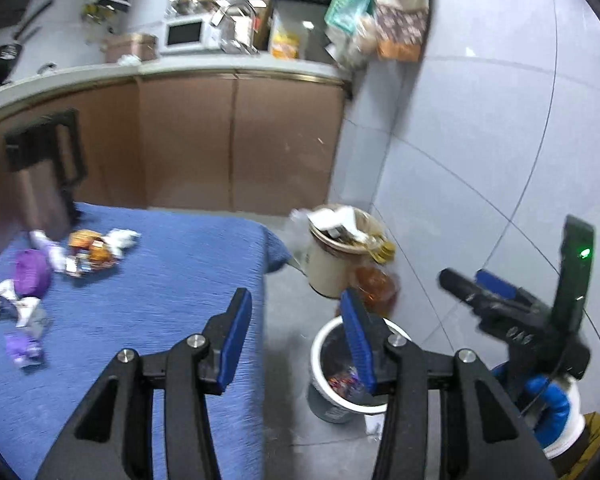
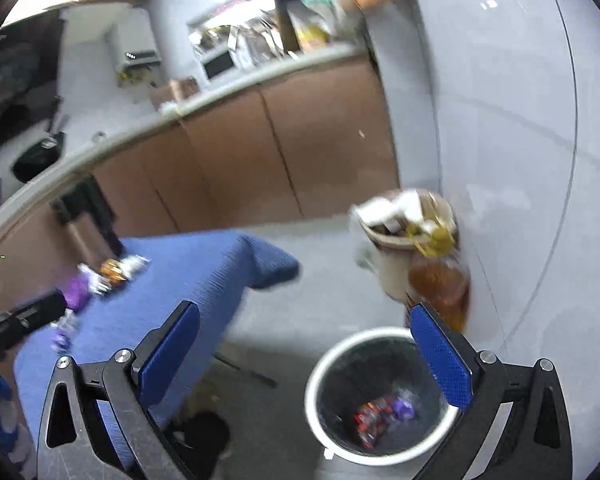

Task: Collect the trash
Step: 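Move both grippers back to the remaining trash on the towel, then grasp brown snack bag with right gripper while left gripper grasps milk carton, then carry the snack bag and milk carton over the trash bin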

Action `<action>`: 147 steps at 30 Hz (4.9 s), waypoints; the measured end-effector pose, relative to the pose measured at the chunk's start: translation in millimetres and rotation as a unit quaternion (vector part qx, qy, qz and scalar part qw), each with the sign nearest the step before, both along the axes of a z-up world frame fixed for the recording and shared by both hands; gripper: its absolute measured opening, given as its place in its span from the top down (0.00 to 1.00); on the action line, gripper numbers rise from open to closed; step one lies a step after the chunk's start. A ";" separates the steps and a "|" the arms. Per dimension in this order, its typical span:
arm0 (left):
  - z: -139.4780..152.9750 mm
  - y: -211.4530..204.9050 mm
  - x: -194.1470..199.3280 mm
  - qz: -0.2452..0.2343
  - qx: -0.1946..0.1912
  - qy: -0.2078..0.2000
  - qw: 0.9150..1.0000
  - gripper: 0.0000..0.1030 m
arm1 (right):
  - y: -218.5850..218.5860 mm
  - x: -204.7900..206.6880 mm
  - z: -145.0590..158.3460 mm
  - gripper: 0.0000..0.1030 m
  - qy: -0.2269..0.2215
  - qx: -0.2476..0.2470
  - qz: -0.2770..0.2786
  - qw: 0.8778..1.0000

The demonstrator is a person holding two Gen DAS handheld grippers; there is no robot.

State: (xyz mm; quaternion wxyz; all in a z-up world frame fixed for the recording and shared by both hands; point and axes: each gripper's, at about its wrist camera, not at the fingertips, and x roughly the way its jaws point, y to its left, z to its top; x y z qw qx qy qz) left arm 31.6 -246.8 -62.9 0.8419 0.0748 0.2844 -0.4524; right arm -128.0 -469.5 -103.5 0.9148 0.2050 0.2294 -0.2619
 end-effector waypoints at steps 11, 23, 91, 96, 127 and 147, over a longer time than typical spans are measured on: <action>10.5 106.7 11.6 0.109 -0.026 -0.007 0.994 0.48 | 79.4 19.7 70.0 0.00 -0.057 -0.063 0.100 0.991; -14.6 177.3 97.2 0.235 -0.001 0.044 0.971 0.41 | 86.3 75.7 65.0 0.00 -0.042 -0.046 0.182 0.981; -145.8 227.5 354.0 0.321 -0.057 0.372 0.869 0.42 | 173.7 435.4 -69.5 0.78 0.118 0.028 0.470 0.874; -142.7 206.6 347.4 0.320 -0.021 0.345 0.882 0.42 | 185.3 425.7 -74.4 0.74 0.117 0.043 0.487 0.864; -95.3 287.4 255.0 0.275 -0.164 0.292 0.901 0.69 | 188.5 347.5 -31.8 0.85 0.046 0.092 0.468 0.878; 36.7 264.3 126.1 0.200 -0.209 0.189 0.938 0.69 | 106.6 147.2 81.2 0.85 -0.103 0.064 0.343 0.931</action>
